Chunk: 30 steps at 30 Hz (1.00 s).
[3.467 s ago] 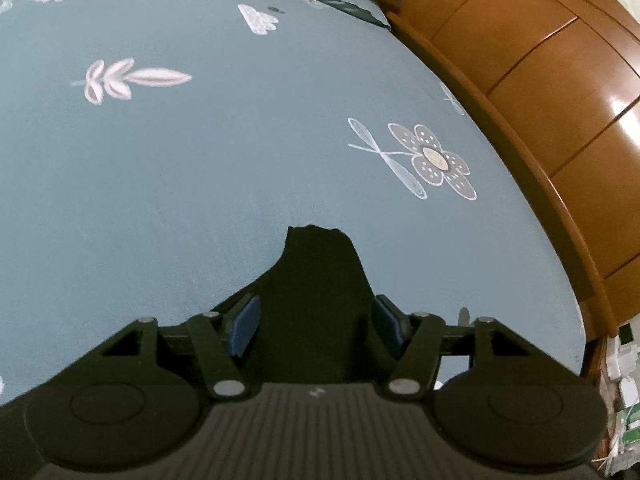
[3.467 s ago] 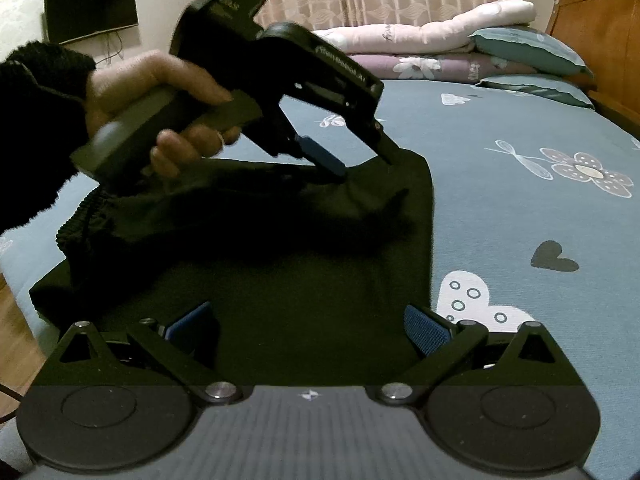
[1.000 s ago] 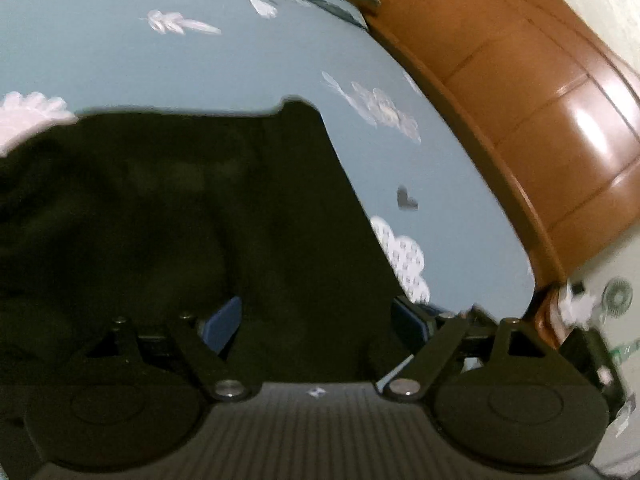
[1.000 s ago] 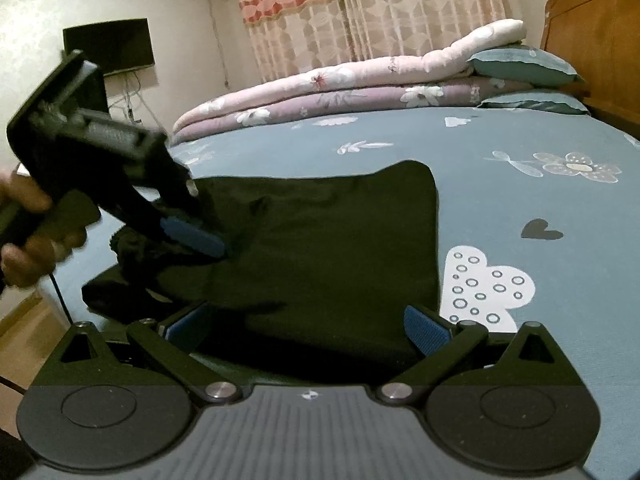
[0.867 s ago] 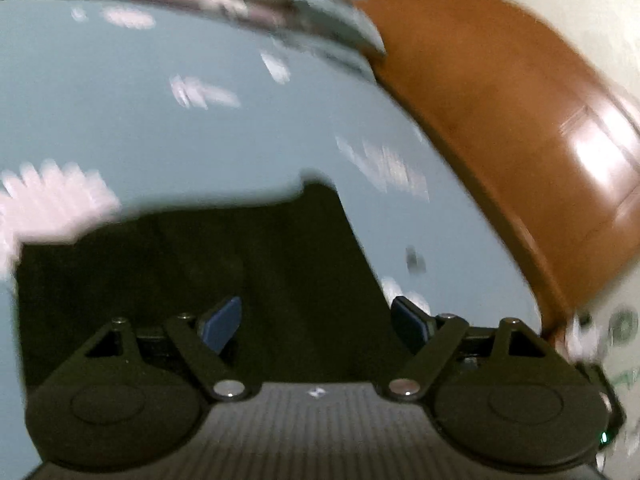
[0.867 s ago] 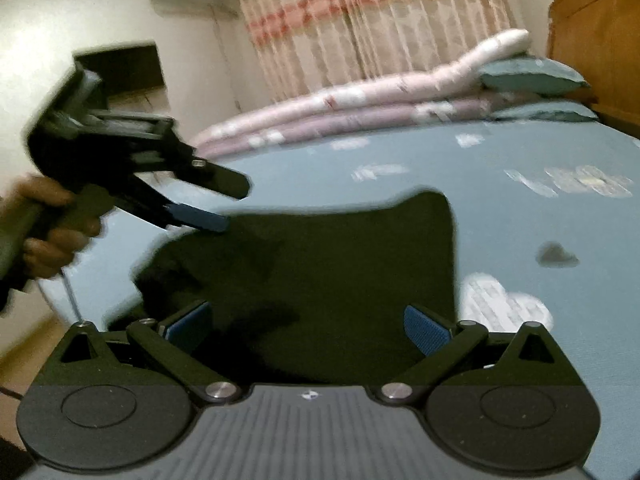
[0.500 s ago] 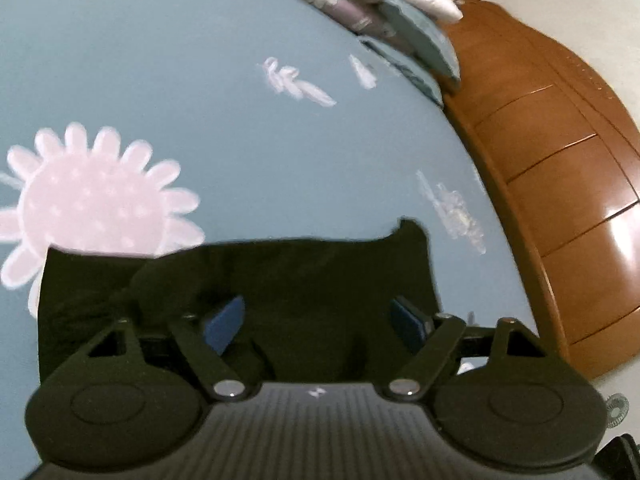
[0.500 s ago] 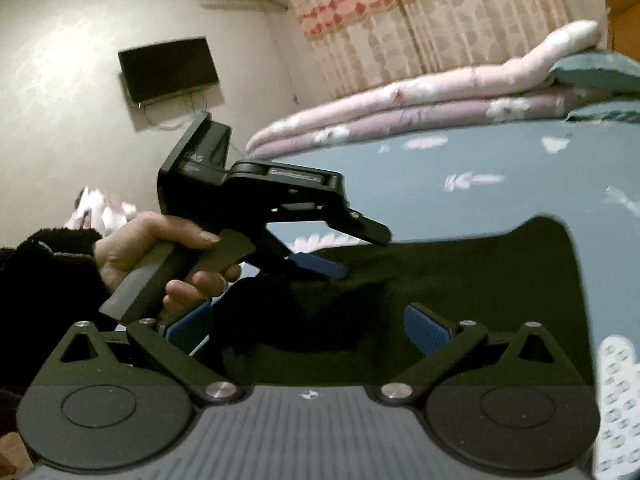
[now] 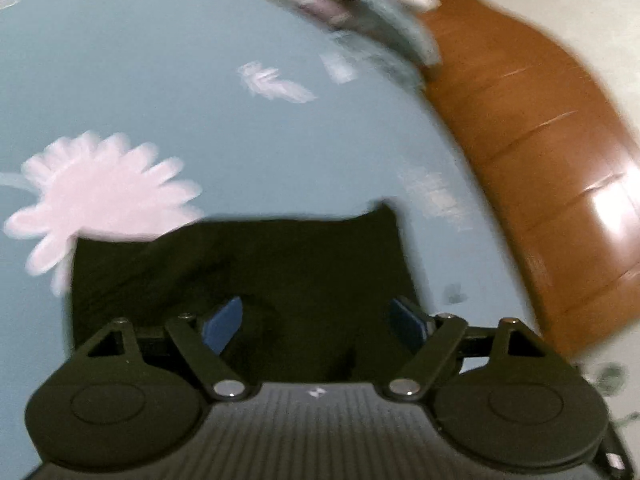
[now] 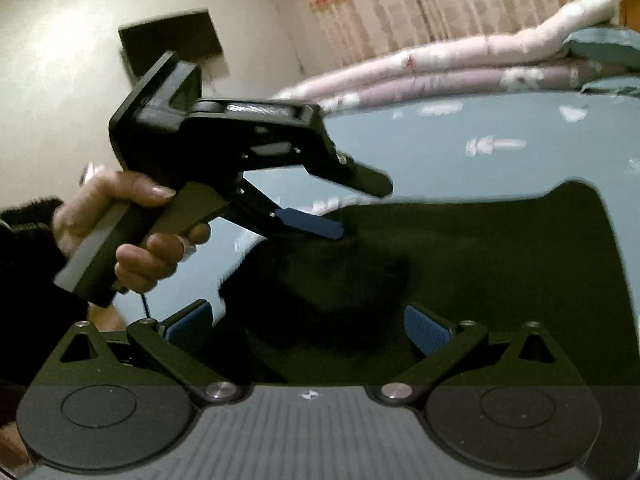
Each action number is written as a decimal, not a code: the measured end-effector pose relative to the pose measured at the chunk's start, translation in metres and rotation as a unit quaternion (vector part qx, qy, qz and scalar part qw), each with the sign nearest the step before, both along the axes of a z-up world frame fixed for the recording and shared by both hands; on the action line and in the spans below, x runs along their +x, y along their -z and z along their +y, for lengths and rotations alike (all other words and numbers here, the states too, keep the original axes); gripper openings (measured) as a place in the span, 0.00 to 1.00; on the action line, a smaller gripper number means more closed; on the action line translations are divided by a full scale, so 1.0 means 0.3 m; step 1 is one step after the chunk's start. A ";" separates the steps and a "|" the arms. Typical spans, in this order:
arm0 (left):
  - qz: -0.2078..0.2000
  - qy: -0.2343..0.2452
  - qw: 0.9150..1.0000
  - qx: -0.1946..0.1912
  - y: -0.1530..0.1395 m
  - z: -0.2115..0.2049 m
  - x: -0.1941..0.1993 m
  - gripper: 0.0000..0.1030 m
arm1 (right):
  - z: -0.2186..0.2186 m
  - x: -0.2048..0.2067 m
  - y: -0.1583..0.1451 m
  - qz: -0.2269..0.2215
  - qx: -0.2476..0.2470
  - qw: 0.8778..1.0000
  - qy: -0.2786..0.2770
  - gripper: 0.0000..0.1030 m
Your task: Fold clothes
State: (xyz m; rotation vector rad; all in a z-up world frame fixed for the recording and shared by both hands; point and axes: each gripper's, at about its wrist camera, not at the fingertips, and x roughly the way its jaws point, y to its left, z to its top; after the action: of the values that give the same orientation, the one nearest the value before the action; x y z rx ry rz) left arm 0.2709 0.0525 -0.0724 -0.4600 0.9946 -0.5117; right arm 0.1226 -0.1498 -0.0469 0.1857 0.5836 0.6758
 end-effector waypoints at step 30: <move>-0.037 0.026 0.999 0.007 -0.107 -0.068 0.042 0.79 | 0.054 -0.060 0.058 -0.015 -0.053 0.998 0.012 1.00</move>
State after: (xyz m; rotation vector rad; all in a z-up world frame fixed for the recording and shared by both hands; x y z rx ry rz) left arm 0.2835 0.0321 -0.0404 -0.4006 0.9407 -0.5643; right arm 0.1045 -0.1336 -0.0644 0.0836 0.5855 0.6222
